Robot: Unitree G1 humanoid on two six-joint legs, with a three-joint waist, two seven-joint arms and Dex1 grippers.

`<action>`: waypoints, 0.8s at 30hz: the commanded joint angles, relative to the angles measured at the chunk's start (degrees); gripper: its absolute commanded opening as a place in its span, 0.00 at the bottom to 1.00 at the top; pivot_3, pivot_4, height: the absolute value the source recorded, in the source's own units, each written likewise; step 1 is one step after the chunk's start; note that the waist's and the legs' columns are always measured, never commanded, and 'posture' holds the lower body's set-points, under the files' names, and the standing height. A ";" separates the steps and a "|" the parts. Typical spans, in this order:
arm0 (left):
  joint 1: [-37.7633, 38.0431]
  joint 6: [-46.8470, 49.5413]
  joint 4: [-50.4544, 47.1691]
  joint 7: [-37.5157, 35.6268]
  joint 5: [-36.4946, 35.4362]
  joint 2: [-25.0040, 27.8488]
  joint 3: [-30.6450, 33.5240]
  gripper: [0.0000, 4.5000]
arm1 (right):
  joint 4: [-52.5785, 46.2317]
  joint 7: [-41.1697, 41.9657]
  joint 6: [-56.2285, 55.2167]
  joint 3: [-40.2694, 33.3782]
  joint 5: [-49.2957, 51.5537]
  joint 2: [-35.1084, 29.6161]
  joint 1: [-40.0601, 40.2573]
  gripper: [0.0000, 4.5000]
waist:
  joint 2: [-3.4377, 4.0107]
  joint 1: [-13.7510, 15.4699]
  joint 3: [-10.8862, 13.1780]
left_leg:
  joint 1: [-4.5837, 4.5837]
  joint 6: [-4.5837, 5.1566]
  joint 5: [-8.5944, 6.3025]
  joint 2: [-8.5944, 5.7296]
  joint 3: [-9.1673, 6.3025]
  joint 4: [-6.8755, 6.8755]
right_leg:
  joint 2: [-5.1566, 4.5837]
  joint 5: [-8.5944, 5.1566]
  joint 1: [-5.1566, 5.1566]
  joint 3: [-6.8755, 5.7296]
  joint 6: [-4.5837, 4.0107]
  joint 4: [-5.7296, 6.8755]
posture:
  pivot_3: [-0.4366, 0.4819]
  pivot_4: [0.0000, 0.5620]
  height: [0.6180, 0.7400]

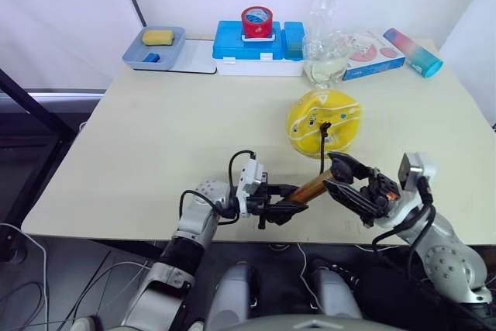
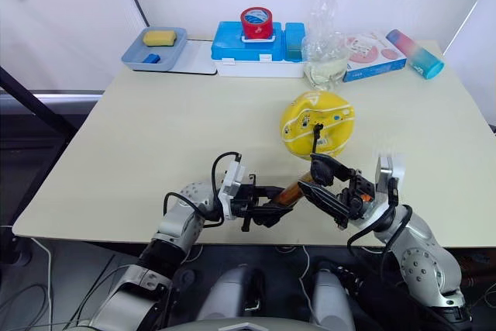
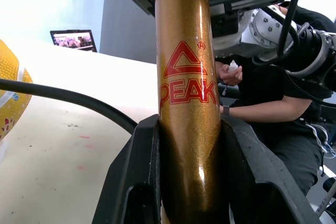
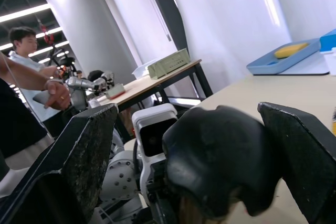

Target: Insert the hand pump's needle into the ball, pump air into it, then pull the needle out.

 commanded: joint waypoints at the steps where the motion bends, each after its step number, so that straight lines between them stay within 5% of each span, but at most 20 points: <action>1: -1.12 -0.52 -0.80 0.29 -1.69 -0.85 1.54 0.23 | -1.78 -0.08 -0.72 -0.10 0.57 0.58 -0.57 1.00 | 0.00 -0.02 0.00 | 0.00 0.00 0.00 0.00 0.00 0.00 | 0.00 0.00 0.00 0.00 0.00 0.00 | 0.48 0.27 1.00; 16: -0.96 -1.10 0.60 0.12 -0.77 -1.83 1.98 0.23 | -1.90 -1.78 -0.50 -0.60 1.93 4.22 -1.51 1.00 | 0.00 -0.04 0.00 | 0.00 0.00 0.00 0.00 -0.01 0.00 | 0.01 0.00 0.00 -0.02 0.00 0.00 | 0.48 0.27 1.00; 22: -1.32 -1.59 1.64 -0.37 -0.49 -1.75 2.07 0.23 | -1.64 -1.83 -0.58 -1.15 2.15 4.14 -2.30 0.50 | 0.01 -0.05 0.00 | 0.00 0.00 -0.01 0.01 -0.01 0.00 | 0.00 0.00 -0.01 -0.02 0.00 -0.01 | 0.48 0.27 1.00; 24: -1.38 -1.61 1.80 -0.25 -0.53 -1.86 2.15 0.23 | -1.42 -1.68 -0.73 -1.13 1.87 3.97 -2.44 0.45 | 0.01 -0.07 0.00 | 0.00 0.00 -0.01 0.01 -0.02 0.00 | 0.01 0.00 -0.01 -0.03 0.00 -0.01 | 0.48 0.27 1.00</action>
